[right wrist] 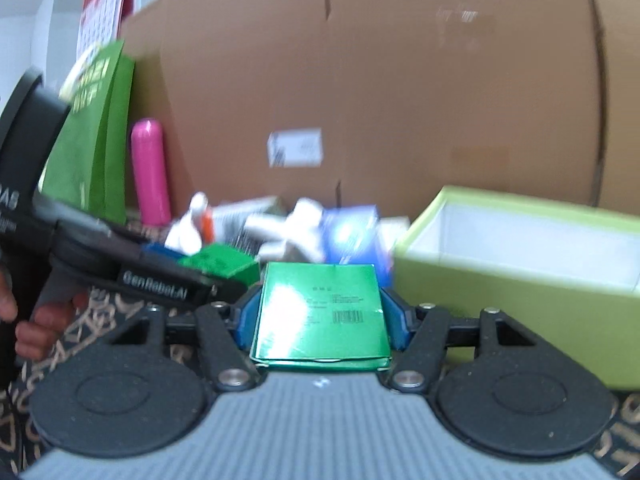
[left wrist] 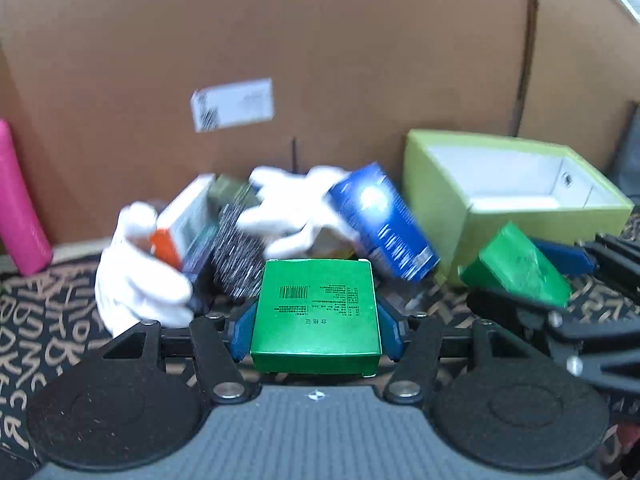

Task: Organize objects
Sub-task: 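Carry the green box into the light-green box and open the right tool, then return the right tool to the pile and grasp the copper-coloured box, then lift the copper box into the light-green box while the left tool grasps the red tape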

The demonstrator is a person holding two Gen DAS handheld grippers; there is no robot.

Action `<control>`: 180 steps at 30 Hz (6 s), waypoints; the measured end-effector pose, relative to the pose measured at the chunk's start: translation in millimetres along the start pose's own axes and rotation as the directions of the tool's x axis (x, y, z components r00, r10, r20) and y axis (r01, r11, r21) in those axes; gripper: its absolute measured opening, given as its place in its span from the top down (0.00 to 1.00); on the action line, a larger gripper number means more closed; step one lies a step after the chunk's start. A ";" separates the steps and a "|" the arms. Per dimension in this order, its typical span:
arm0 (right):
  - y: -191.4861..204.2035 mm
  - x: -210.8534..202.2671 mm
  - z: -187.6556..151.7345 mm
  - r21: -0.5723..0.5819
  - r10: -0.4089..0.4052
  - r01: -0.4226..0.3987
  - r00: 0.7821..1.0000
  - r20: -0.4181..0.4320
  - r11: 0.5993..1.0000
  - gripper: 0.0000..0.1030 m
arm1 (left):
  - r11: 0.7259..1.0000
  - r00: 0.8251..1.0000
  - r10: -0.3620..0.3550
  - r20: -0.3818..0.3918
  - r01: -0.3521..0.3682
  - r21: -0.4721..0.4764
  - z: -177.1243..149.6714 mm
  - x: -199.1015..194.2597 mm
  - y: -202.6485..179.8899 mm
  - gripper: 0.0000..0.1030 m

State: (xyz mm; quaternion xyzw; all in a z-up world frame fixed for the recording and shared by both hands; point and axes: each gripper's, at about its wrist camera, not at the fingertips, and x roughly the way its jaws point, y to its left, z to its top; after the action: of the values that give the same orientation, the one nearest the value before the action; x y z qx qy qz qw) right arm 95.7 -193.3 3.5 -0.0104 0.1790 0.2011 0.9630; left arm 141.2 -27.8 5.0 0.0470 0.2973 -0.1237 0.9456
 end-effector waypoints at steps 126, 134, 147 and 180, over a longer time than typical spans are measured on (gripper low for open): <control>55.5 58.9 -26.4 -0.150 -0.047 0.005 0.959 -0.278 0.989 0.57 | 0.990 0.996 -0.091 0.020 0.093 -0.106 -37.3 55.1 51.3 0.66; 45.8 72.7 -28.5 -0.100 0.010 -0.041 0.956 -0.292 0.994 0.71 | 0.983 0.994 -0.101 0.029 0.105 -0.153 -39.6 55.5 61.0 0.82; 29.5 51.6 10.5 -0.140 0.070 -0.090 0.988 -0.139 0.986 0.71 | 0.969 0.995 -0.004 0.098 0.028 -0.247 -35.8 43.7 71.5 0.82; -169.0 14.5 3.8 0.155 -0.504 0.506 0.862 -0.058 0.848 0.71 | 0.971 0.971 -0.240 -0.026 0.240 0.000 108.6 145.7 -156.6 0.82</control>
State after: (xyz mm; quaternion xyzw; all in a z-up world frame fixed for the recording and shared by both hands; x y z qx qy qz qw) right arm 175.5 -342.7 -6.9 0.0212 0.1933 -0.0745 0.9781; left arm 275.4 -226.6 7.9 0.0140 0.3126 -0.2369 0.9198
